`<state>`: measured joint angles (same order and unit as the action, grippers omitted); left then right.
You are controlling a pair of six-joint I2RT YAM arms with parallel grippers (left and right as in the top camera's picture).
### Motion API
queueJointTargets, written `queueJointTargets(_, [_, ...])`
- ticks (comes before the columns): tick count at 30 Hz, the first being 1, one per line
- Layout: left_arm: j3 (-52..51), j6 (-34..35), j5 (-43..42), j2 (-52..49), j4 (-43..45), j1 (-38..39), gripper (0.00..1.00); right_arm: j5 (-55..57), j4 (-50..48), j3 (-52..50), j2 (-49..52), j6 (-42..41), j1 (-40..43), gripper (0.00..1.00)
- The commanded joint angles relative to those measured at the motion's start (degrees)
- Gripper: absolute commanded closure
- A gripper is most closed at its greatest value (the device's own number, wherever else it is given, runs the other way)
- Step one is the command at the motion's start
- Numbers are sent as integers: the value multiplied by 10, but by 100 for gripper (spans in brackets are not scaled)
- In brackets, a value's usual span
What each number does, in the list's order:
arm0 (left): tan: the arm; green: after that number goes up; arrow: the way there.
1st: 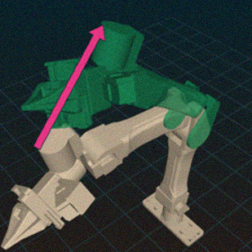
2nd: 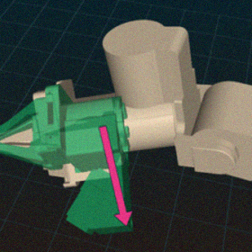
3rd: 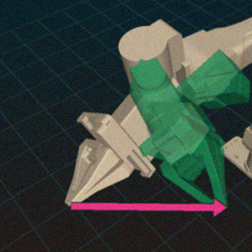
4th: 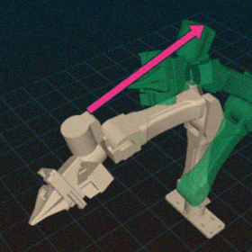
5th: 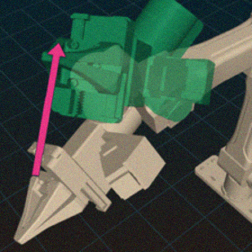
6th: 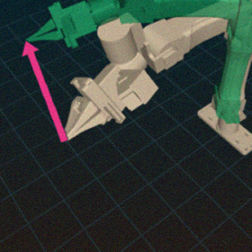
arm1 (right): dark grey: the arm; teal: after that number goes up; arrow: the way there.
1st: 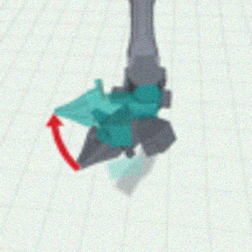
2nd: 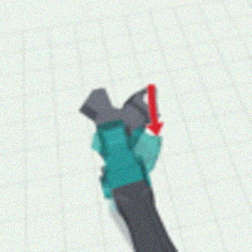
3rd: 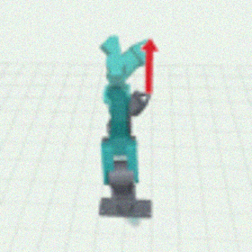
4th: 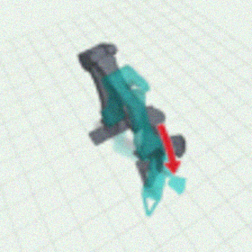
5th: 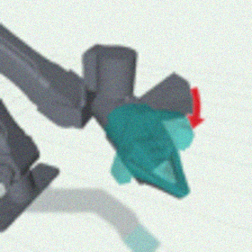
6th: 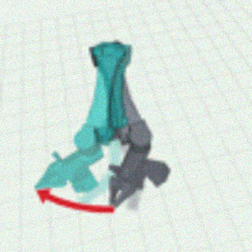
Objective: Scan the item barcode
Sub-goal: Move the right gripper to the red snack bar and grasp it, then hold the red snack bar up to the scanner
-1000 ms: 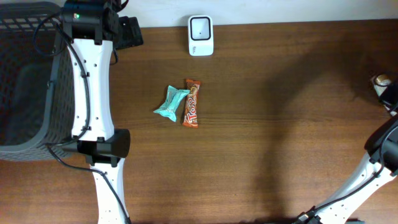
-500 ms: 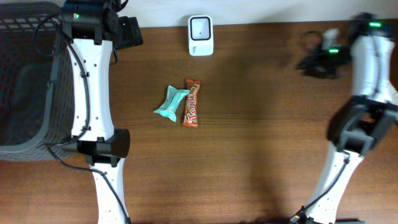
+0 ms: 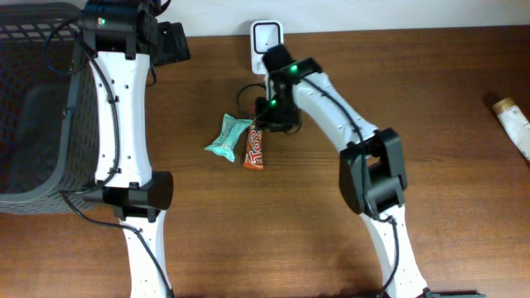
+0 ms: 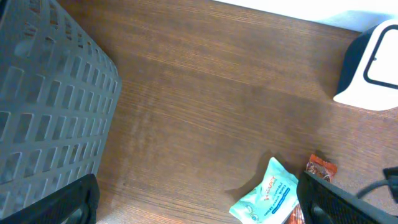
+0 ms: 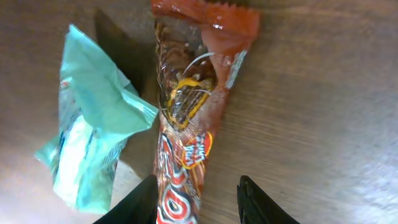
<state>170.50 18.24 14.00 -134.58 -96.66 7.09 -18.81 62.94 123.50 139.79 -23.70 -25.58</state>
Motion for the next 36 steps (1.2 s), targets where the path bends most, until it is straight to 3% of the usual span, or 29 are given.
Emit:
queueJointTargets(1, [2, 2, 8, 1, 0, -3, 1, 68, -4, -3, -4, -49, -30, 60])
queueJointTargets(8, [2, 2, 8, 1, 0, -5, 1, 136, 4, -28, -4, -58, -63, 60])
queueJointTargets(12, [2, 2, 8, 1, -1, -5, 1, 135, -50, -89, -3, -57, -63, 61])
queueJointTargets(13, [2, 2, 8, 1, 0, -5, 1, 135, -61, -97, -3, -57, -63, 66])
queueJointTargets(14, [2, 2, 8, 1, 0, -5, 1, 135, -68, -102, -3, -57, -63, 82])
queueJointTargets(16, [2, 2, 8, 1, 0, -5, 1, 135, -71, -101, -3, -56, -63, 96])
queueJointTargets(19, [2, 2, 8, 1, -1, -5, 1, 135, -56, -66, -10, -27, -58, 96])
queueJointTargets(25, [2, 2, 8, 1, 0, -5, 1, 211, 3, 112, -30, 22, -6, 96])
queueJointTargets(27, [2, 2, 8, 1, 0, -5, 1, 210, -33, 156, -30, 67, 20, 96])
queueJointTargets(33, [2, 2, 8, 1, 0, -5, 1, 208, -201, 152, -8, 112, 48, 96])
queueJointTargets(36, [2, 2, 8, 1, 0, -5, 1, 202, -260, 147, 14, 183, 43, 96])
